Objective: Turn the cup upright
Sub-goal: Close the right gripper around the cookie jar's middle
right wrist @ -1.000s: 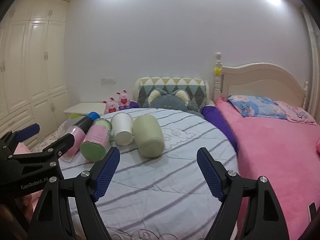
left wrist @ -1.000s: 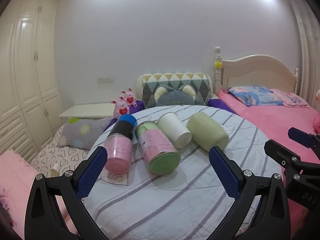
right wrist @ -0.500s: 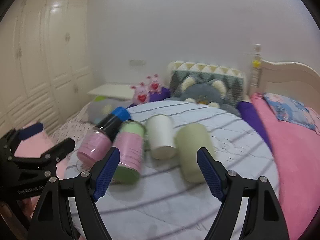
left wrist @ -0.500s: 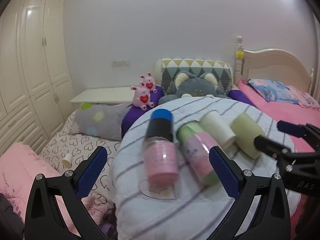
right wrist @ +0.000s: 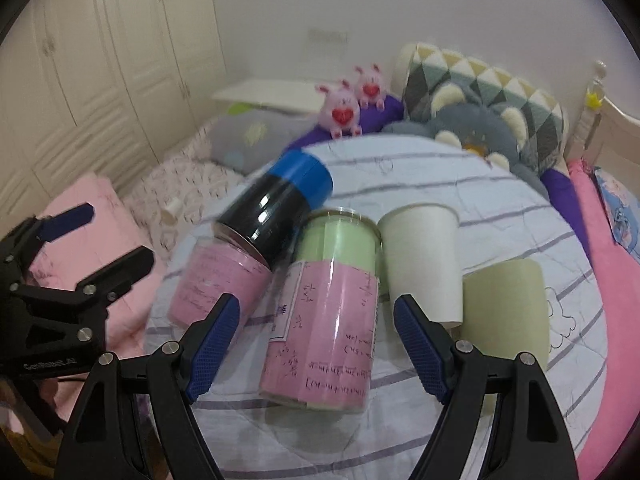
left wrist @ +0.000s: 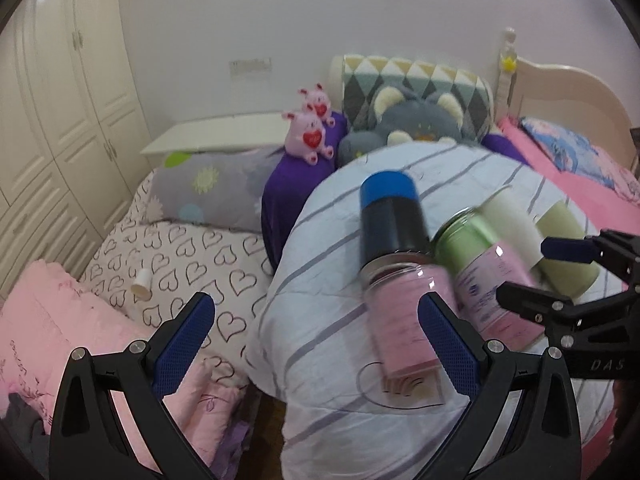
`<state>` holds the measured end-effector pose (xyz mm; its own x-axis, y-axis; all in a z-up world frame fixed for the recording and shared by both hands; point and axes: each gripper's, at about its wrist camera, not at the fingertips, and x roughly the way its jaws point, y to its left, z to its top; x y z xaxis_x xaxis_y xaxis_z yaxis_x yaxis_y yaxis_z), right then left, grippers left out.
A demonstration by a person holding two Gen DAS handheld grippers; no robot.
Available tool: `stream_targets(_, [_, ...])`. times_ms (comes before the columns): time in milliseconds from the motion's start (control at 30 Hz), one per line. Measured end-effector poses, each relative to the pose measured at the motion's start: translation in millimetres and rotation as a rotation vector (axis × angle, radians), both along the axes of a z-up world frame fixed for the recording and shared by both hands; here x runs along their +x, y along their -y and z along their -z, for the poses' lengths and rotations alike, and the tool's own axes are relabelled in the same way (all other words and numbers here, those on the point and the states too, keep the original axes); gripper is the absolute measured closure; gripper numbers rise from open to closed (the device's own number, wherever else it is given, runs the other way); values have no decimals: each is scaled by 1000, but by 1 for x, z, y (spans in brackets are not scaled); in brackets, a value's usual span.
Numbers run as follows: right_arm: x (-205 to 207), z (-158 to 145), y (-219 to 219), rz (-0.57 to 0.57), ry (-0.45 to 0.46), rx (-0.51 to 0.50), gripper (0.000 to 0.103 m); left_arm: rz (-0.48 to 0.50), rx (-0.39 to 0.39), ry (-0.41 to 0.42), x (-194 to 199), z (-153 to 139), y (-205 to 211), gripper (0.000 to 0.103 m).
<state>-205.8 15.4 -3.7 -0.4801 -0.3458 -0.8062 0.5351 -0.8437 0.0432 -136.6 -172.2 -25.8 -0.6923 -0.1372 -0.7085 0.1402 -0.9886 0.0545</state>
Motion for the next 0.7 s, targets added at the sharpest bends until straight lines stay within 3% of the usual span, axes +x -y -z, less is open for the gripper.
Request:
stream_targets(233, [-24,18,13,3,114,39,22,-21,5,70,-7,15,20,0])
stream_targets(700, [-46,58,25,23,230,192,26,-1,47,149,-23,34,25,0])
